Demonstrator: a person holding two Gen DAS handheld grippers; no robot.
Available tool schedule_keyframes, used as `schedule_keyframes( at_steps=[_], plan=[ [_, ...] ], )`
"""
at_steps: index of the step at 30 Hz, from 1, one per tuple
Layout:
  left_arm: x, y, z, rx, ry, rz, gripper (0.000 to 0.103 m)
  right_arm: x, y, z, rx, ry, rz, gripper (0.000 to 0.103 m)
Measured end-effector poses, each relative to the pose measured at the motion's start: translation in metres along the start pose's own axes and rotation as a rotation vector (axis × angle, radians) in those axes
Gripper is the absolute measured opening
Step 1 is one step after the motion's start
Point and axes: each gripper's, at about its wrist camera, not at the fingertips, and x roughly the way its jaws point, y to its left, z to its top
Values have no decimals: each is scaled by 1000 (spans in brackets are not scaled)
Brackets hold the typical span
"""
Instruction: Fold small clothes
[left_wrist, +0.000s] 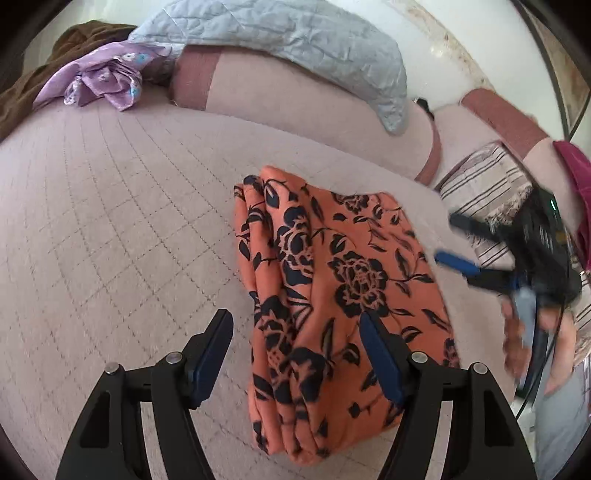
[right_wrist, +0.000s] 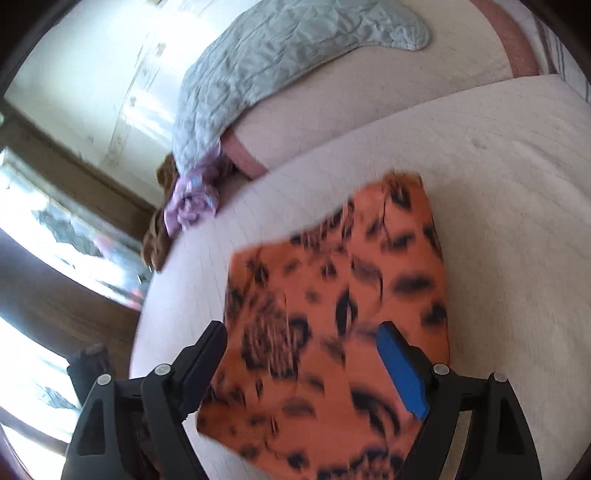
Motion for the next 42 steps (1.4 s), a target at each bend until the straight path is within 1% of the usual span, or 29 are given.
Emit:
schedule_keyframes(
  at_steps=[2, 4, 6, 7, 9, 11, 12, 13, 15, 16, 17, 19, 20, 21, 23, 24, 25, 26, 27, 28, 29, 32, 34, 37, 38, 39, 40, 41, 42],
  plan=[
    [16, 2, -3, 22, 47, 44, 72, 16, -16, 20, 55, 12, 41, 85],
    [27, 8, -8, 15, 95, 42, 72, 38, -38, 33, 115, 38, 35, 85],
    [22, 10, -3, 6, 86, 39, 72, 56, -65, 39, 224, 71, 57, 85],
    [14, 9, 3, 9, 57, 42, 72, 54, -68, 41, 257, 51, 79, 85],
    [3, 9, 17, 11, 6, 28, 72, 47, -56, 48, 210, 35, 102, 87],
    [11, 5, 40, 3, -8, 11, 72, 44, -45, 55, 176, 27, 149, 87],
    [20, 5, 49, 0, 1, 17, 72, 46, -45, 60, 179, 23, 156, 87],
    [31, 6, 59, -11, 18, 45, 72, 51, -47, 63, 187, 19, 144, 87],
    [58, 15, 75, -51, 91, 69, 71, 68, -60, 65, 235, 51, 88, 87],
    [64, 21, 79, -74, 96, 112, 70, 75, -68, 62, 280, 68, 85, 87],
    [65, 28, 82, -107, 83, 138, 70, 72, -69, 59, 292, 52, 95, 86],
    [66, 42, 85, -193, 84, 98, 70, 56, -58, 50, 250, 24, 105, 87],
    [64, 43, 84, -205, 81, 83, 70, 46, -51, 44, 223, 22, 113, 87],
    [61, 40, 83, -194, 64, 83, 70, 37, -48, 39, 205, 20, 117, 87],
    [53, 29, 76, -89, 14, 131, 71, 23, -35, 22, 164, 24, 149, 87],
    [61, 25, 75, -39, 28, 185, 71, 18, -33, 15, 156, 27, 159, 87],
    [74, 30, 73, -56, 89, 196, 71, 15, -32, 8, 148, 36, 163, 87],
    [78, 37, 71, -111, 109, 165, 71, 17, -31, 1, 142, 58, 158, 87],
    [74, 41, 72, -143, 97, 146, 71, 20, -31, -4, 140, 70, 139, 87],
    [66, 40, 73, -154, 96, 142, 71, 18, -33, -9, 151, 66, 123, 87],
    [58, 38, 73, -151, 83, 139, 71, 13, -32, -12, 165, 55, 137, 87],
    [23, 23, 64, -76, 27, 138, 70, -7, -24, -26, 153, 29, 177, 87],
    [-3, 8, 45, -34, 4, 100, 70, -14, -18, -39, 148, 34, 190, 87],
    [-14, -12, 17, 29, 5, 64, 70, -27, -14, -63, 139, 40, 197, 87],
    [-6, -16, 15, 49, 12, 86, 70, -30, -11, -72, 136, 42, 204, 87],
    [9, -17, 15, 53, 41, 144, 70, -33, -9, -82, 144, 39, 210, 87],
    [22, -8, 10, 20, 92, 196, 71, -36, -11, -90, 151, 39, 213, 87],
    [28, 5, 6, -62, 121, 188, 70, -37, -11, -98, 159, 48, 211, 87],
    [25, 13, 3, -119, 125, 193, 70, -40, -12, -104, 167, 54, 199, 87]
  ],
)
